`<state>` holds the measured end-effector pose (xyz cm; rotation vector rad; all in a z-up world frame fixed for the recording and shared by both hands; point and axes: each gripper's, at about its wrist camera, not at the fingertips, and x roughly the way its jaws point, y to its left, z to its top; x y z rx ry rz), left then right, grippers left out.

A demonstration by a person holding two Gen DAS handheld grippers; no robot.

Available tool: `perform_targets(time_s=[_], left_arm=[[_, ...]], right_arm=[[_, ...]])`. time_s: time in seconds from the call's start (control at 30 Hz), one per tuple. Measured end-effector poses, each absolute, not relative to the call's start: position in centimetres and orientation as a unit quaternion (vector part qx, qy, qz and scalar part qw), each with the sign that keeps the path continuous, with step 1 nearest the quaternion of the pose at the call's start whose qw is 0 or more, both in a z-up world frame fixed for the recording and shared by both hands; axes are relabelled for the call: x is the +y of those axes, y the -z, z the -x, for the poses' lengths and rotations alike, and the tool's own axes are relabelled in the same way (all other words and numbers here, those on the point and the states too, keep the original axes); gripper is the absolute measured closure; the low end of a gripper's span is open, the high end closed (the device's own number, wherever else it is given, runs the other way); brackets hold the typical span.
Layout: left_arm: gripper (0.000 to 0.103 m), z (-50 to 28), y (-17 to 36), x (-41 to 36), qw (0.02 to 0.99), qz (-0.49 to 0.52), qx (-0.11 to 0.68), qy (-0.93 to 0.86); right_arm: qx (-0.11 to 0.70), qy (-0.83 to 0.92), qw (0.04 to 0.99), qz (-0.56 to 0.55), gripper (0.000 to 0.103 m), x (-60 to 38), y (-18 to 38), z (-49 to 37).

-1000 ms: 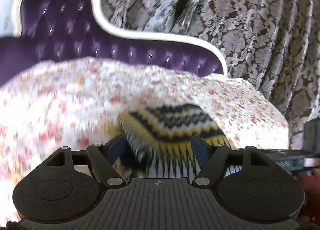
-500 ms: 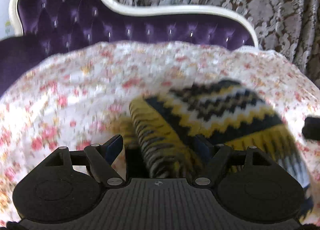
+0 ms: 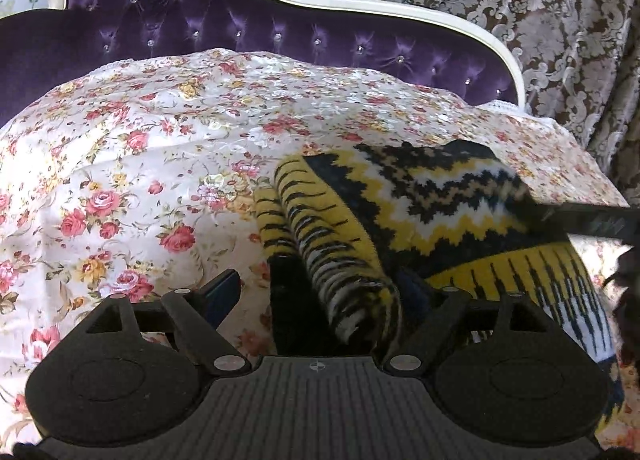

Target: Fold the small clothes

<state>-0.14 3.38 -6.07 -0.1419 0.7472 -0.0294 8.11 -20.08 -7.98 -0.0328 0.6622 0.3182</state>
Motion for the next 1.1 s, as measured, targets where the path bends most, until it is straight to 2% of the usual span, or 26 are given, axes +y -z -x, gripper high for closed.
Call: perform_targets(time_s=[0.2, 0.53, 0.77, 0.97, 1.1], left_arm=[[0.019, 0.4, 5.9, 2.9, 0.932, 0.058, 0.358, 0.005], [0.018, 3.5, 2.6, 1.7, 0.948, 0.017, 0.317, -0.026], [0.018, 5.6, 0.0, -0.5, 0.948, -0.02, 0.307, -0.082], [0.018, 6.3, -0.5, -1.9, 0.934, -0.032, 0.342, -0.095], [0.018, 7.0, -0.3, -1.8, 0.931, -0.005, 0.358, -0.079]], right_arm=[[0.305, -0.139, 0.939, 0.071, 0.001, -17.9, 9.1, -7.2], [0.237, -0.159, 0.958, 0.01, 0.0, -21.1, 5.1, -2.7], [0.248, -0.16, 0.954, -0.045, 0.0, -22.7, 3.5, 0.0], [0.266, -0.183, 0.942, -0.092, 0.0, -23.5, 3.2, 2.3], [0.27, -0.179, 0.941, -0.093, 0.0, -23.7, 2.9, 3.8]])
